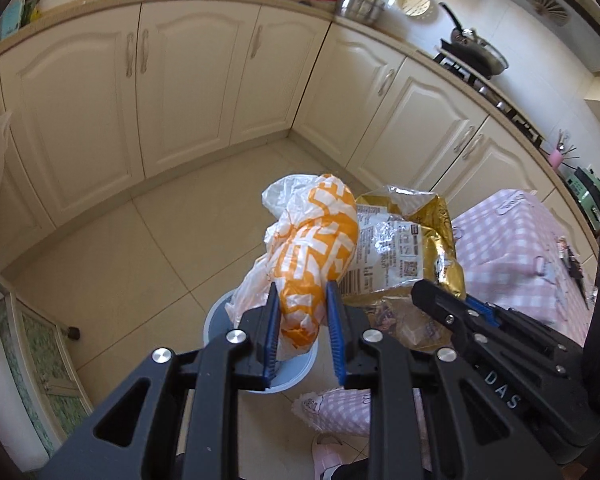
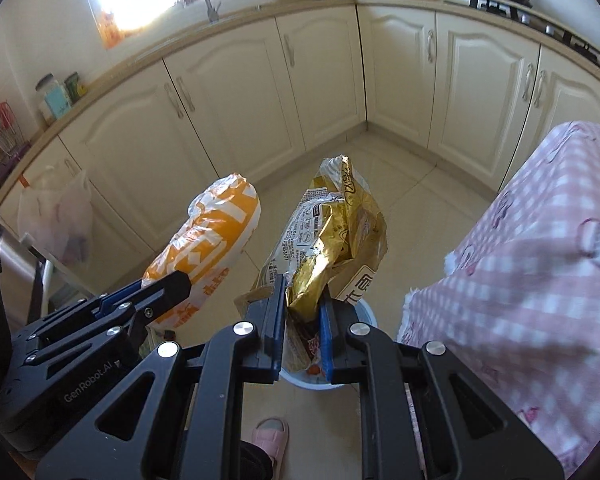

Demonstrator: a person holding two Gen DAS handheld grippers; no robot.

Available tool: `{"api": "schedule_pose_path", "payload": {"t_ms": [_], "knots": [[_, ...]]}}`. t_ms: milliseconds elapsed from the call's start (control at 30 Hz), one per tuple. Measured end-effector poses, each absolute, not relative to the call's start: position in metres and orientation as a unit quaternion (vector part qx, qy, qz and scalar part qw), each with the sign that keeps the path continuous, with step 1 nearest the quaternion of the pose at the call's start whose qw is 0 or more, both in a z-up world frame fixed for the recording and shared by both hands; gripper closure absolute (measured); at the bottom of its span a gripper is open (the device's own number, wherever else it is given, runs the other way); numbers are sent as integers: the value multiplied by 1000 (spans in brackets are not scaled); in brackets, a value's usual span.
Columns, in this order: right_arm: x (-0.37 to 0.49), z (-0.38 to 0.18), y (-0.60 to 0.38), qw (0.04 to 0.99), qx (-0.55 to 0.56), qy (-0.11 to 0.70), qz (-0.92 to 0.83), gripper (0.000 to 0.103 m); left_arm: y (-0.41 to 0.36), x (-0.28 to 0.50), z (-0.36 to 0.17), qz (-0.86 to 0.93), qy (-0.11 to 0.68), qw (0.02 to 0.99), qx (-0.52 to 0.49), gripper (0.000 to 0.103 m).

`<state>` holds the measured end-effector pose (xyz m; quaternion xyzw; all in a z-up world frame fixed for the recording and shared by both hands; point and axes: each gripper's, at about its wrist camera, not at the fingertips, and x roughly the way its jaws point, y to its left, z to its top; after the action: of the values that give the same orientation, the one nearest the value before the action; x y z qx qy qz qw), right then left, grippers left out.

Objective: Collect trash
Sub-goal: 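Carry both bags to the blue bucket and release them inside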

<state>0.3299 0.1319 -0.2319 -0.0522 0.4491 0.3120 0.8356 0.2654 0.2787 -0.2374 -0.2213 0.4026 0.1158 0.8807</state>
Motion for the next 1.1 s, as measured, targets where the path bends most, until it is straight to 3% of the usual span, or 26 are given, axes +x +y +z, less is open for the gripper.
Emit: {"api": "schedule_pose_path", "payload": {"t_ms": [267,533,1100], "knots": [[356,-263,161,816,-50,484,311,89,301,282,-275,128,429,862,-238,82],[375,-290,169,807,-28,507,301,55,311,295,-294,132,443,852,-246,82],[375,-271,128,846,-35,463,263,49,284,313,-300,110,459,850,-235,82]]}}
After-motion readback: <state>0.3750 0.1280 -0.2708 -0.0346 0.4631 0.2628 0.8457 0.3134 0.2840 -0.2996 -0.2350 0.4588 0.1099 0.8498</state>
